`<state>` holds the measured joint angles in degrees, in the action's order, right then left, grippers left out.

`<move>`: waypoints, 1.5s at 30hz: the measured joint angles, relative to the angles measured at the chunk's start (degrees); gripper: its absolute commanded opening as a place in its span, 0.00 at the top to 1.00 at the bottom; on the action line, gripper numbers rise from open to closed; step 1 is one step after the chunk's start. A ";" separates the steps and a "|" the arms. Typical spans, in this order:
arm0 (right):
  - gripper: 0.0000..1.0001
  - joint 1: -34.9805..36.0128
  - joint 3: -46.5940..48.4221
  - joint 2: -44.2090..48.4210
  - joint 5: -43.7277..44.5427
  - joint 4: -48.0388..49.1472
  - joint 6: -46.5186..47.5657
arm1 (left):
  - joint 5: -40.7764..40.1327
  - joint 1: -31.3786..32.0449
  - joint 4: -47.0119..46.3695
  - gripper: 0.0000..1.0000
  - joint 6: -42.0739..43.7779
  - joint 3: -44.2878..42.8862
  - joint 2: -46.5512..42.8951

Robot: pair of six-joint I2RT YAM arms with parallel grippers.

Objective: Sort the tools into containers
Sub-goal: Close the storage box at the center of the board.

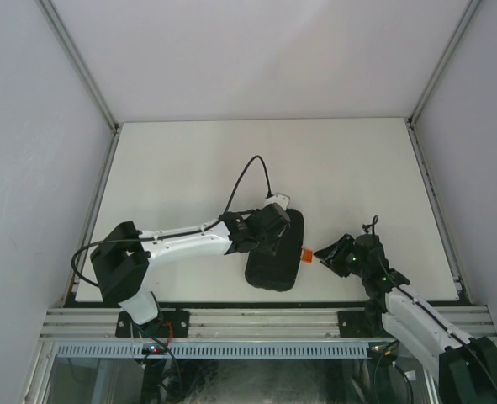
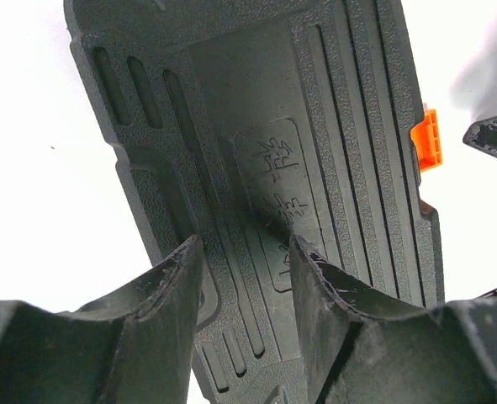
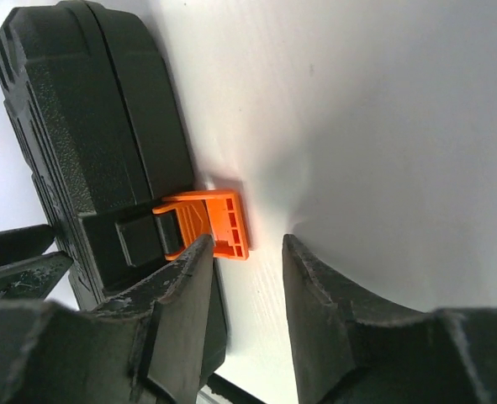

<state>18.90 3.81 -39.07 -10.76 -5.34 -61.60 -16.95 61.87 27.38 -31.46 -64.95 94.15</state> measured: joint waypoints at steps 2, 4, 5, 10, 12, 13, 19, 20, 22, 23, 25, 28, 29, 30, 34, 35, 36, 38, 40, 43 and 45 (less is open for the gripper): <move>0.63 -0.96 0.42 -2.75 -1.92 1.90 0.81 | 0.00 0.00 -0.04 0.51 0.00 0.00 0.04; 0.64 -1.44 0.98 -5.16 -3.21 2.93 1.77 | 0.02 0.00 -0.04 0.52 0.00 0.00 0.04; 0.65 -1.62 1.42 -6.43 -3.87 3.43 2.29 | 0.02 0.00 -0.07 0.52 0.00 0.00 0.07; 0.71 -1.68 2.51 -11.47 -6.67 6.36 3.91 | 0.04 0.00 -0.13 0.53 0.00 0.00 0.09; 0.71 -1.68 2.80 -13.07 -7.72 7.23 4.31 | 0.04 0.00 -0.15 0.53 0.00 0.00 0.09; 0.71 -1.68 3.06 -13.81 -8.11 7.52 4.52 | 0.04 0.00 -0.15 0.53 0.00 0.00 0.11; 0.75 -1.81 3.54 -17.14 -9.70 9.90 5.60 | 0.07 0.00 -0.15 0.53 0.02 0.00 0.15; 0.75 -1.92 3.56 -17.57 -9.92 10.29 5.75 | 0.07 0.00 -0.15 0.53 0.02 0.00 0.15; 0.76 -2.05 3.76 -18.40 -10.32 10.86 6.08 | 0.07 0.00 -0.15 0.53 0.02 0.00 0.17; 0.77 -2.05 3.82 -18.82 -10.49 11.30 6.38 | 0.09 0.00 -0.15 0.53 0.00 0.00 0.17; 0.77 -2.19 3.85 -19.19 -10.80 11.93 6.73 | 0.09 0.00 -0.15 0.53 0.02 0.00 0.24; 0.78 -2.45 3.69 -18.82 -11.08 12.66 7.15 | 0.09 0.00 -0.17 0.54 0.02 0.00 0.26; 0.78 -2.56 3.43 -18.27 -11.21 13.05 7.41 | 0.11 0.00 -0.17 0.54 0.02 0.00 0.26; 0.78 -2.69 3.02 -17.51 -11.34 13.33 7.54 | 0.11 0.00 -0.15 0.54 0.02 0.00 0.28; 0.80 -3.17 1.29 -13.38 -12.13 14.12 7.93 | 0.11 0.00 -0.15 0.54 0.02 0.00 0.35; 0.81 -3.32 0.96 -12.39 -12.44 14.25 7.96 | 0.13 0.00 -0.15 0.54 0.02 -0.02 0.35; 0.81 -3.58 0.70 -11.65 -12.74 14.43 7.98 | 0.13 0.00 -0.15 0.54 0.04 -0.02 0.37; 0.83 -4.02 0.35 -10.45 -13.53 14.71 8.09 | 0.13 0.00 -0.15 0.55 0.04 -0.02 0.37; 0.83 -4.52 -0.07 -9.35 -14.16 15.28 8.04 | 0.13 0.00 -0.02 0.55 0.07 -0.15 0.46; 0.84 -4.96 -0.20 -8.13 -14.67 16.06 7.89 | 0.13 0.00 0.20 0.55 0.07 -0.35 0.59; 0.84 -5.03 -0.20 -7.48 -15.23 16.94 7.80 | 0.13 0.00 0.22 0.55 0.07 -0.35 0.59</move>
<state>13.87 3.62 -46.54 -26.00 11.60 -53.80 -16.82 61.87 27.59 -31.40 -65.30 94.74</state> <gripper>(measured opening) 0.169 0.458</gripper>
